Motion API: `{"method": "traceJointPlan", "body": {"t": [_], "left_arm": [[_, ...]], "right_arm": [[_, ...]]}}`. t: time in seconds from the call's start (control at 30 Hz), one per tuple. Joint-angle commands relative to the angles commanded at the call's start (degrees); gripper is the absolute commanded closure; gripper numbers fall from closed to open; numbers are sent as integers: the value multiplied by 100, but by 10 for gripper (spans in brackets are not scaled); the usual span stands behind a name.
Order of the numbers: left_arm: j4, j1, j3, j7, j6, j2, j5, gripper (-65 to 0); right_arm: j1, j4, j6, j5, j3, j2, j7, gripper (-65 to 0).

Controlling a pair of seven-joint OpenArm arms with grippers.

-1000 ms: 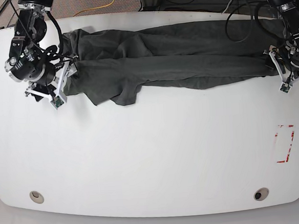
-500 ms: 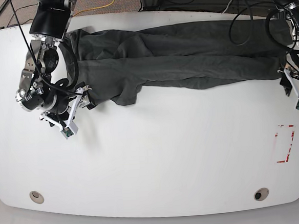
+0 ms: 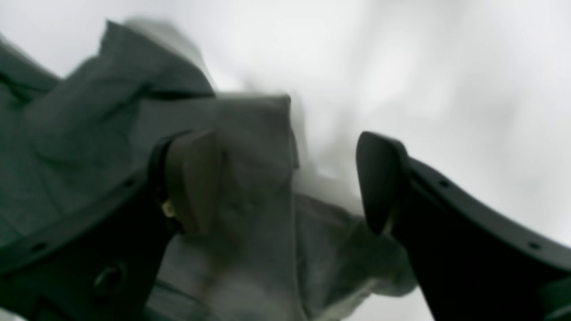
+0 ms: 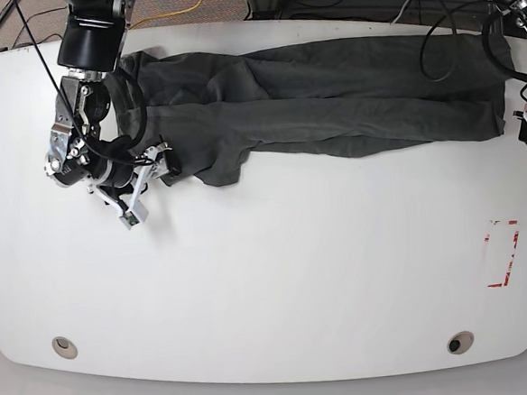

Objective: Layout the t-shirt on the table in an organized manner, then fold the t-shirt properly
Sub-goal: 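Release the right gripper and move it to the folded shirt's end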

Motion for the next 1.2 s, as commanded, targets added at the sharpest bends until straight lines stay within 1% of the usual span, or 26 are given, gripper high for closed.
{"method": "traceJointPlan", "body": {"t": [0.23,0.3,0.4,0.43,0.5,0.53,0.57,0.6,0.63,0.73,0.87,0.97,1.0,1.03,1.1,1.2], "left_arm": [[0,70,-18,0,0,44,0,-465],[0,141,0,0,0,44,0,-465],[0,176,9,0,0,44,0,-465],[0,176,9,0,0,44,0,-465],[0,185,9,0,0,44,0,-465],[0,185,9,0,0,44,0,-465],[0,185,9,0,0,44,0,-465],[0,185,9,0,0,44,0,-465],[-9,185,9,0,0,44,0,-465],[-9,185,9,0,0,44,0,-465],[-18,185,18,0,0,44,0,-465],[-105,185,35,0,0,53,-9,-465],[-185,176,88,0,0,53,-9,-465],[-211,176,114,-9,0,53,-9,-465],[-290,176,176,-9,0,53,-9,-465],[-369,167,229,-26,0,53,-9,-465]], "right_arm": [[-26,0,0,-9,-273,0,70,-458],[-26,0,0,-9,-343,0,70,-442],[-26,0,0,0,-396,-18,79,-342],[-26,0,0,9,-396,-26,79,-263],[-18,0,0,18,-396,-35,79,-176],[-9,0,0,18,-396,-35,79,-119],[0,0,0,18,-396,-35,79,-81],[0,0,0,18,-396,-35,79,-22],[9,9,0,18,-396,-35,79,-2],[9,44,0,18,-396,-35,79,-3],[9,352,0,26,-396,-35,35,0],[-9,791,0,35,-396,-53,-334,0],[-18,1064,0,70,-387,-97,-563,0],[-18,1134,0,97,-378,-123,-642,0],[-35,1521,0,325,-352,-220,-993,0],[-202,1952,0,668,-352,-237,-1345,0]]}}
